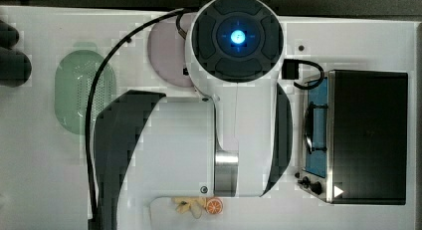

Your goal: Pick ketchup from plate and place it on table.

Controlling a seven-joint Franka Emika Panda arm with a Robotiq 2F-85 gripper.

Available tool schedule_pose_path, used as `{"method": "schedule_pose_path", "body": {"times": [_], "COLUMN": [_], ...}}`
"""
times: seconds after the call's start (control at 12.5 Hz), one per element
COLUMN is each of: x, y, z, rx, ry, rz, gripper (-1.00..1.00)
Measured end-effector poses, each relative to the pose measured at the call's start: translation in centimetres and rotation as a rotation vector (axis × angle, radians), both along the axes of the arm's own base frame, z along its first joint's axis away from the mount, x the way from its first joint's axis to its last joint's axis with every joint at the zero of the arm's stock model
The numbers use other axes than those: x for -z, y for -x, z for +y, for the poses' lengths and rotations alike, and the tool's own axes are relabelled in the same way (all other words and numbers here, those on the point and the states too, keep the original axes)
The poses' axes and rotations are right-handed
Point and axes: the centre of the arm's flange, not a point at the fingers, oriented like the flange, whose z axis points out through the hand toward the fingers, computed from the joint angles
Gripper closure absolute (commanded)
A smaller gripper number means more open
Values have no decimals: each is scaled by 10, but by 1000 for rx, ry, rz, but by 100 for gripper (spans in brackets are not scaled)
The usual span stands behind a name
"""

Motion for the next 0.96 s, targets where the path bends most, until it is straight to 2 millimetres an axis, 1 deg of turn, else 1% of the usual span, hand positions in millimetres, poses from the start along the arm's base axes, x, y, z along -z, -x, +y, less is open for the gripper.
{"method": "schedule_pose_path", "body": {"times": [0.16,0.24,0.32,0.48,0.64,0.72,0.8,0.88,0.96], "x": [15,17,16,14,25,39,59,83,112], "y": [31,39,39,28,7,-7,-21,-35,-48], "z": [-1,-1,-2,-6,-12,-14,-13,-10,-7], "rx": [4,6,10,11,19,19,13,-11,-45], "ry": [0,0,-5,-9,-14,-18,-21,-24,-24], "rz": [96,107,95,36,-25,-39,-55,-70,-70], "gripper": [-81,-100,-100,-100,-100,-100,-100,-100,-100]}}
